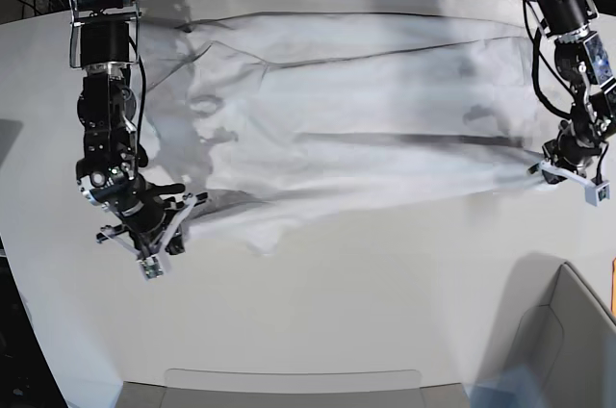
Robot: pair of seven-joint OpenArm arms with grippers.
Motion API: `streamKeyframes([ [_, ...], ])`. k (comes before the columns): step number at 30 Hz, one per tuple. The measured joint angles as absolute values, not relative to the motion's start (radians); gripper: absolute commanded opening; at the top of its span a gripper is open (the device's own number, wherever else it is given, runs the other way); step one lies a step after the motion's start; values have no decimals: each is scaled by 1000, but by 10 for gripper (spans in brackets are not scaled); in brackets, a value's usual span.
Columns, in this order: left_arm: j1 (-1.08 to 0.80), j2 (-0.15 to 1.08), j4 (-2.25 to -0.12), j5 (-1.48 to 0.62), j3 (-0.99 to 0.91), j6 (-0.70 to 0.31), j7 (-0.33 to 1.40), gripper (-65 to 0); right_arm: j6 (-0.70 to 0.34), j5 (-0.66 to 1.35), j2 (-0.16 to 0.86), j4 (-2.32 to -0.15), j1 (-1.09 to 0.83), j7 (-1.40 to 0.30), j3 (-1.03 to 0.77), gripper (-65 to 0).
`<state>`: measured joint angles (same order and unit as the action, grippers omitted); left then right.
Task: Fold the T-shirt properly
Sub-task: 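Fold the hem up over the shirt toward the collar with both grippers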
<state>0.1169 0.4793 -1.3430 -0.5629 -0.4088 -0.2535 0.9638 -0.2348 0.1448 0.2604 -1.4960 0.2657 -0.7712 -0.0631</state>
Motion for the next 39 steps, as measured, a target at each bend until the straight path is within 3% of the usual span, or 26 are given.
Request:
streamKeyframes([
  [19,-157,476,-1635,-570,-422,-259,972,-650,-237,151,260,-1905,-134,-823,-261,-650],
  [29,-282,474,-1744,-574,-422,-260,971,-650,-237,310,295,-1952,-266,-826,-386,-650],
  [39,-383,452,-1812,-577,-510,-264,972,-650,-238,318,311,-2027,-405,-820,-394,-650],
])
